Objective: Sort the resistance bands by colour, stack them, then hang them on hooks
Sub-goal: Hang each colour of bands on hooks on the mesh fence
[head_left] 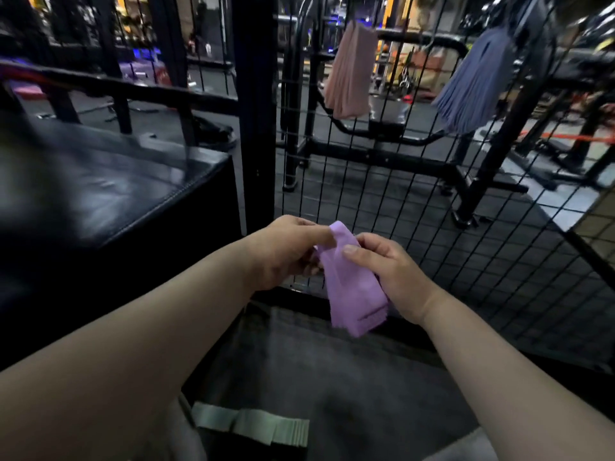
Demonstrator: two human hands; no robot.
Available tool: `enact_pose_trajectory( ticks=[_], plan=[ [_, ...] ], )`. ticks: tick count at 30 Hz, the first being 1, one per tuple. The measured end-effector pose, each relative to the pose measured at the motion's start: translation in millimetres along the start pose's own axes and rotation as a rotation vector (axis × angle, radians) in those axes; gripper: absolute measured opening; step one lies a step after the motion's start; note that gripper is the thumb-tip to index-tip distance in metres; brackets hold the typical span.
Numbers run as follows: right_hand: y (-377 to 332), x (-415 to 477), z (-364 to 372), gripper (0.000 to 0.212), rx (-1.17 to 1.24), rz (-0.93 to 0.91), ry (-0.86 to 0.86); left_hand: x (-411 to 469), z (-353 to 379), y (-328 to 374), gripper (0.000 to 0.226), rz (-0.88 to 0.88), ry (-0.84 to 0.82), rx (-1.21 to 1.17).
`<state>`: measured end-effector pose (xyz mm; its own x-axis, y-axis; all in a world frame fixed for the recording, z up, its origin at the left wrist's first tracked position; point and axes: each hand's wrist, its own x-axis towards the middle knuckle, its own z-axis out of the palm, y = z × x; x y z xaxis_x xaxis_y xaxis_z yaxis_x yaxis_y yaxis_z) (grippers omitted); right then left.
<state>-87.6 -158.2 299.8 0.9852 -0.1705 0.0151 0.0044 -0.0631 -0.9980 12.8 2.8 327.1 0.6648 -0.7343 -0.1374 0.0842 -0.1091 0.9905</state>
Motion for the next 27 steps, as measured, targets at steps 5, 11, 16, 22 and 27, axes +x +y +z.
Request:
enact_pose_trajectory(
  ticks=[5,11,16,22,27],
  plan=[
    [-26,-28,17,0.052,0.454,0.053,-0.020,-29,9,5,0.024,0.114,-0.175,-0.353],
    [-35,-57,21,0.041,0.543,0.043,-0.062,-53,17,12,0.044,0.194,-0.253,-0.333],
    [-41,-66,23,0.037,0.634,0.032,-0.080,-61,18,20,0.046,0.196,-0.278,-0.274],
    [-50,-67,20,0.036,0.672,-0.007,-0.167,-64,24,37,0.048,0.269,-0.239,-0.253],
    [-55,-68,18,0.032,0.609,-0.005,-0.152,-62,32,47,0.047,0.296,-0.115,-0.193]
  ],
)
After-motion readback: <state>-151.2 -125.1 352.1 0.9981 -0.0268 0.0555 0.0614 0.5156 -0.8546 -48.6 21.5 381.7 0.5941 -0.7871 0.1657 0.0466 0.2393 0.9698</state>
